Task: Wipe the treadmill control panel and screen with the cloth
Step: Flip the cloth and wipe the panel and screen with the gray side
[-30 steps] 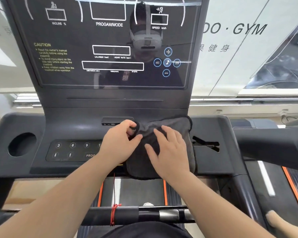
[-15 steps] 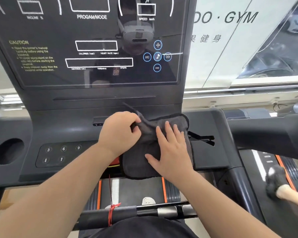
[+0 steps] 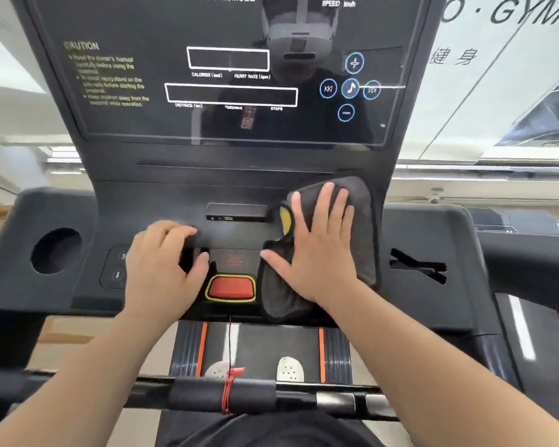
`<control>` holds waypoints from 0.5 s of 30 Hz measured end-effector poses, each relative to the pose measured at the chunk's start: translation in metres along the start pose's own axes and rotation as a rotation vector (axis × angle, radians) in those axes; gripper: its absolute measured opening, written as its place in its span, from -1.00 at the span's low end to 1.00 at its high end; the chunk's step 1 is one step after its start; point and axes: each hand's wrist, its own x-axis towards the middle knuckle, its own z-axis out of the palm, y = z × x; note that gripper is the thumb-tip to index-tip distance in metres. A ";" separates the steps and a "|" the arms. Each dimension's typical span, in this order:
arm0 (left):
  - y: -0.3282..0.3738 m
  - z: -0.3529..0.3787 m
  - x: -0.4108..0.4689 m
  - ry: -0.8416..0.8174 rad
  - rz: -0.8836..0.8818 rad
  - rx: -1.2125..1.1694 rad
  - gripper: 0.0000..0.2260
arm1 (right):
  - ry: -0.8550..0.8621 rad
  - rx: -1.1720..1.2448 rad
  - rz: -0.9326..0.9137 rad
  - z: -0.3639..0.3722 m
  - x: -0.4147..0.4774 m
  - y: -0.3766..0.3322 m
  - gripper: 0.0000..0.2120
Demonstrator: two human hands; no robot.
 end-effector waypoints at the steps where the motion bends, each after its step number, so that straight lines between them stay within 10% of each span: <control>1: -0.004 0.000 -0.003 -0.003 -0.018 0.003 -0.59 | -0.035 -0.006 -0.114 0.002 -0.009 0.003 -0.10; 5: -0.014 0.001 -0.010 0.022 -0.028 0.022 -0.56 | -0.128 -0.054 -0.337 0.004 -0.058 0.040 -0.22; 15: -0.024 -0.002 -0.019 0.036 -0.059 0.067 -0.59 | 0.021 0.031 0.224 -0.002 0.003 0.026 0.05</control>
